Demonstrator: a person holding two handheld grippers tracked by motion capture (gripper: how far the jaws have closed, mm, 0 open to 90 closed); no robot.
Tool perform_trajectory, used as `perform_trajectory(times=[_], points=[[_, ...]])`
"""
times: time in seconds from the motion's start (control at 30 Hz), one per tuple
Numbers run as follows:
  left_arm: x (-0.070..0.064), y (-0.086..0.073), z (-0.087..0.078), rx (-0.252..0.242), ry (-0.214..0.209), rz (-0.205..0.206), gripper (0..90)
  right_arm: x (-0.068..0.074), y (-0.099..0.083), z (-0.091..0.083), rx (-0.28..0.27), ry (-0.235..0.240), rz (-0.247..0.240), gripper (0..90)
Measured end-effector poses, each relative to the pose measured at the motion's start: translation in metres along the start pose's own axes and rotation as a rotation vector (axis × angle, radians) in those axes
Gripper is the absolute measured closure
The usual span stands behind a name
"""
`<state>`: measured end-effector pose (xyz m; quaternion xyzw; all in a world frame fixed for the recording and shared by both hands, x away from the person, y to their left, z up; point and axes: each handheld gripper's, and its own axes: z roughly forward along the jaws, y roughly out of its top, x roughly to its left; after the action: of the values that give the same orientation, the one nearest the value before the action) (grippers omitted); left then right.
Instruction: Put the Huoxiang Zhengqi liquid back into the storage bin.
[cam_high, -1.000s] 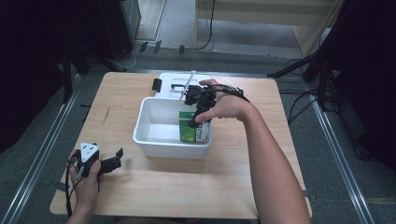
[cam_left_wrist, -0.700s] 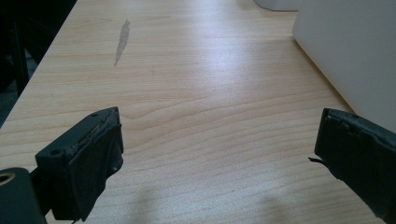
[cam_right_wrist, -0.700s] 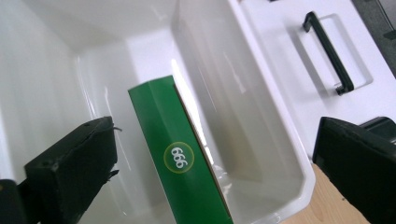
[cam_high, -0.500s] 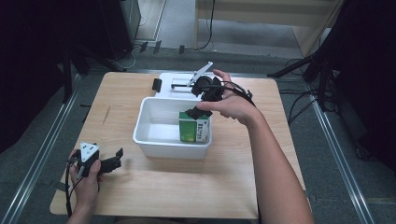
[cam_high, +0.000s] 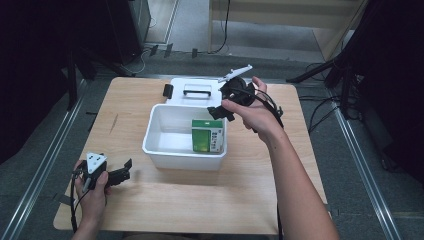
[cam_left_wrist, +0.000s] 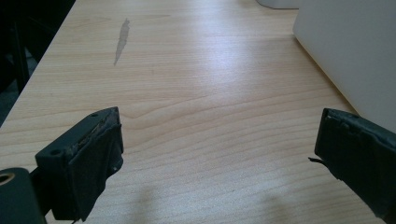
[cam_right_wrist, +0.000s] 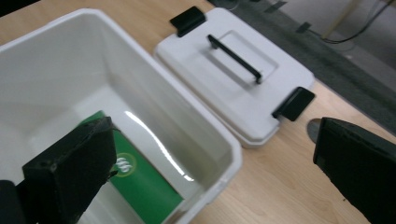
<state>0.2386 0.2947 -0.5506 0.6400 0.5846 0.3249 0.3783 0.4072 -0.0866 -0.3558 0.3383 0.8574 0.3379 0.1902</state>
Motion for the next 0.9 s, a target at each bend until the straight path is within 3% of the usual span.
perform_trajectory(times=[0.13, 0.3, 0.9], points=[[0.000, 0.000, 0.000, 0.004, 0.000, 0.002, 2.1, -0.009, -0.011, -0.001, -0.063, -0.049, 0.075, 0.0], [-0.001, 0.000, 0.000, 0.005, 0.001, 0.003, 2.1, -0.015, -0.027, -0.003, -0.107, -0.114, 0.129, 0.0], [-0.001, 0.000, -0.001, 0.007, 0.000, 0.007, 2.1, -0.030, -0.096, -0.013, -0.167, -0.154, 0.235, 0.0]])
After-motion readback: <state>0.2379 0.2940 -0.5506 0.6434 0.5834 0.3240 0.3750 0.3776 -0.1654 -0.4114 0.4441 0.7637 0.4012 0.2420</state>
